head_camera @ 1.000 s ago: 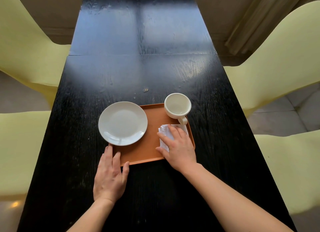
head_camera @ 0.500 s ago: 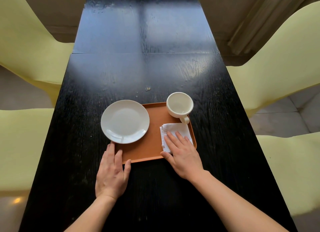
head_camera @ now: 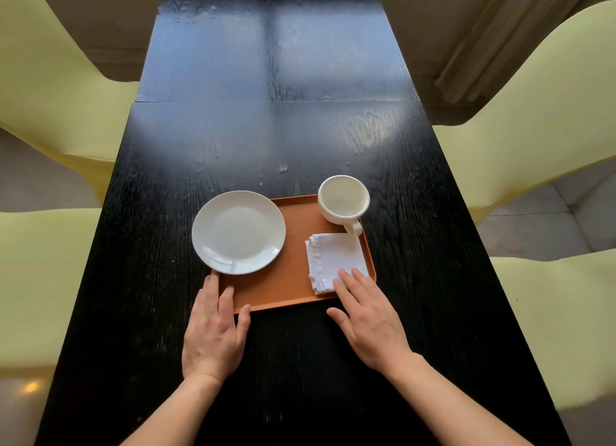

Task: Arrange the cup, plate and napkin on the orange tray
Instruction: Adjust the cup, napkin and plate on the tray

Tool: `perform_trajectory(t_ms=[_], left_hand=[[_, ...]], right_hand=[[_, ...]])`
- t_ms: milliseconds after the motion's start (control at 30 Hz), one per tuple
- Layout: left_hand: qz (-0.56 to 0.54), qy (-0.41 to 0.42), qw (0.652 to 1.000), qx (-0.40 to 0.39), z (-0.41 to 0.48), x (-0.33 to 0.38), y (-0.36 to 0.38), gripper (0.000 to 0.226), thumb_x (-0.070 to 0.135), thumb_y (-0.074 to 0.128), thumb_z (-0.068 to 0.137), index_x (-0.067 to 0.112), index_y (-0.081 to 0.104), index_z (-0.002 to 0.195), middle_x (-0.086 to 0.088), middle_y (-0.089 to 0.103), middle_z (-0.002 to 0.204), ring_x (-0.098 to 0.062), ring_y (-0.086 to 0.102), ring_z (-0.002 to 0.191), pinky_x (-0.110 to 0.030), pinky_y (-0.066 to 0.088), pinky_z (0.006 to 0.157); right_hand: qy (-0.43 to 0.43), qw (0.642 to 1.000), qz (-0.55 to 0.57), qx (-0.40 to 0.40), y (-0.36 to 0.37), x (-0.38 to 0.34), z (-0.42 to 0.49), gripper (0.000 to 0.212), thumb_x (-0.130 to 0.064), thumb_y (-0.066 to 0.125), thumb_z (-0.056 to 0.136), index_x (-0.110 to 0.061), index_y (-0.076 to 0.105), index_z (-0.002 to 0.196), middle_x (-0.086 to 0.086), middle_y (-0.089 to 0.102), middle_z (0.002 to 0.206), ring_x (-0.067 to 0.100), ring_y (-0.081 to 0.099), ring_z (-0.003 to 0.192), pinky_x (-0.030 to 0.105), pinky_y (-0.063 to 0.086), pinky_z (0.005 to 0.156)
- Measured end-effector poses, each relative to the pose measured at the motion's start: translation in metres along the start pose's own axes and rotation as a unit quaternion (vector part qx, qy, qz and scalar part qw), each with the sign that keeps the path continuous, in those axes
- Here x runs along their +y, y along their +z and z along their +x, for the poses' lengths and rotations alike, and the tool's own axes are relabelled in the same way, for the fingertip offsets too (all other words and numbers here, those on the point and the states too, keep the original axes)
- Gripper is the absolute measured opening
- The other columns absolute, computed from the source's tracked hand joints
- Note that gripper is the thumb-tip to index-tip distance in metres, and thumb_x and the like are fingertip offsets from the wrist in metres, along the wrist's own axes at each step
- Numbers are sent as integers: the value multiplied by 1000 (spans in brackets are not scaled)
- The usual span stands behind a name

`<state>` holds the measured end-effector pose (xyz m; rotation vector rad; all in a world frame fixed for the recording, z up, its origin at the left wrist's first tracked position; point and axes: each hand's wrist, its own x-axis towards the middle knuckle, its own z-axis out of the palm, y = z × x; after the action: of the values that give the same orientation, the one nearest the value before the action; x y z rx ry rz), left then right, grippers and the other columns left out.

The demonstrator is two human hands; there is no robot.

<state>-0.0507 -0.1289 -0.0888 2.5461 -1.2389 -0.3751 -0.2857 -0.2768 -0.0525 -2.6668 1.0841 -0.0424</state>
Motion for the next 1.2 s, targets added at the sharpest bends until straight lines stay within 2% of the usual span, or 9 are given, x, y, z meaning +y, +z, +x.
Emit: perform_trajectory(t_ms=[233,433,600,733,833,900,967,1067,1200], left_hand=[[10,10,1000,8,1,-3,4,64,51,31,91,4,59,123,-16,31,155,-31,33,139,-47,34,114],[5,9,1000,7,0,-3,4,66,52,29,91,3,58,125,-16,29,156,-30,32,140,-46,32,115],[6,14,1000,10,0,-1,2,67,51,28,92,1,58,125,-19,32,155,-31,33,140,-48,35,114],[-30,-5,1000,4,-1,-5,4,71,56,28,90,5,48,136,-9,23,160,-31,32,143,-48,41,110],[-36,-2,999,10,-2,-7,7,67,56,32,93,8,44,138,-5,19,161,-29,32,143,-49,45,106],[-31,6,999,18,-2,-8,9,62,53,35,94,8,48,135,-4,19,161,-28,36,141,-47,47,104],[-28,17,999,33,-3,-10,10,58,52,36,94,8,52,129,-5,22,159,-26,40,138,-44,49,103],[-25,25,998,48,-2,-12,12,55,52,37,93,9,54,123,-8,27,157,-26,42,135,-42,49,102],[-25,32,998,57,-2,-15,15,53,51,39,92,9,54,122,-8,29,156,-27,42,135,-42,48,102]], right_hand=[[-7,1000,-26,-12,3,-1,0,68,-55,32,100,-9,47,147,9,42,157,29,31,149,49,32,119],[-83,989,42,113,7,-3,-18,37,-28,59,98,-7,63,128,11,62,134,27,51,133,47,45,109],[-100,980,99,137,1,-26,7,31,-18,62,95,-5,64,123,9,64,122,24,56,120,38,45,108],[-49,979,147,130,-12,-52,45,29,-17,69,91,-7,67,118,7,69,113,23,61,109,31,52,96],[67,969,222,82,-21,-70,84,28,-25,67,93,-12,68,118,4,72,105,19,66,95,32,55,86],[186,932,309,18,-26,-77,113,32,-33,64,95,-13,69,119,3,73,103,21,71,87,38,59,84],[266,888,375,-19,-24,-83,135,33,-36,63,94,-10,70,114,4,75,96,21,75,73,41,62,79],[279,904,322,-30,-17,-88,157,35,-37,63,92,-3,69,99,10,76,85,28,74,72,48,59,80],[286,922,255,-54,-13,-88,170,19,-34,64,90,-17,58,92,10,75,91,32,73,83,43,57,86]])
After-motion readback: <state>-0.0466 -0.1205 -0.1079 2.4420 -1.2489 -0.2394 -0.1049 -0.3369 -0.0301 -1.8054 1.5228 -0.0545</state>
